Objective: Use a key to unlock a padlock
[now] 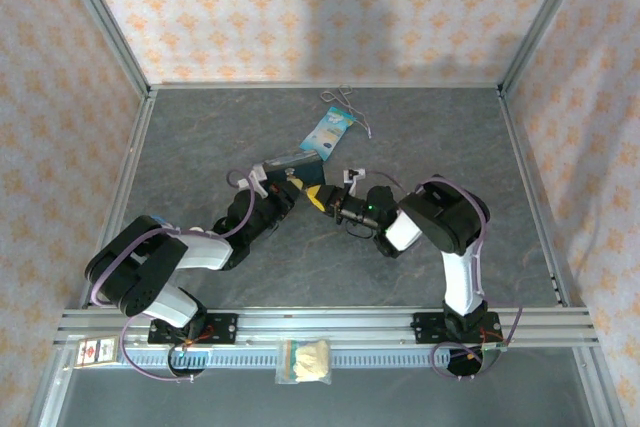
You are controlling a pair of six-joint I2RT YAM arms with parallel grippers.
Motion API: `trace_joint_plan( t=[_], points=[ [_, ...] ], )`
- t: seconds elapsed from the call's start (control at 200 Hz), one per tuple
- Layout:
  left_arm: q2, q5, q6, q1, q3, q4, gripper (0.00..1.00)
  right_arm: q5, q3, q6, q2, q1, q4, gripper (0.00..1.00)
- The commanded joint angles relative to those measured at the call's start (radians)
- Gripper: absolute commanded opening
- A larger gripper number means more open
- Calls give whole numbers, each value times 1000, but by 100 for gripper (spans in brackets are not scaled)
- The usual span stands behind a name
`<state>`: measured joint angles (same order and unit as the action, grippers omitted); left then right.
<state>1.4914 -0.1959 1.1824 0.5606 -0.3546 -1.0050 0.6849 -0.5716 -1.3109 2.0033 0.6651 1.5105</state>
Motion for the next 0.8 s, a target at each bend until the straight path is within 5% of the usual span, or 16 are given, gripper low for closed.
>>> trace_joint_plan(
  t=[0.0,0.3,0.475,0.586,0.796],
  points=[
    [4,-93,-7,37,14,-152,0,57,-50,-46,4,27,117,0],
    [31,-153,-193,30,76,-424,0,138,-65,-538,9,18,159,0],
    [137,-197,-203,22,109,-649,0,87,-63,-949,44,30,363,0],
    [243,-234,-151,16,107,-831,0,78,-109,-1055,22,36,363,0],
    [278,-238,-177,7,107,-833,0,52,-146,-1113,41,37,364,0]
  ],
)
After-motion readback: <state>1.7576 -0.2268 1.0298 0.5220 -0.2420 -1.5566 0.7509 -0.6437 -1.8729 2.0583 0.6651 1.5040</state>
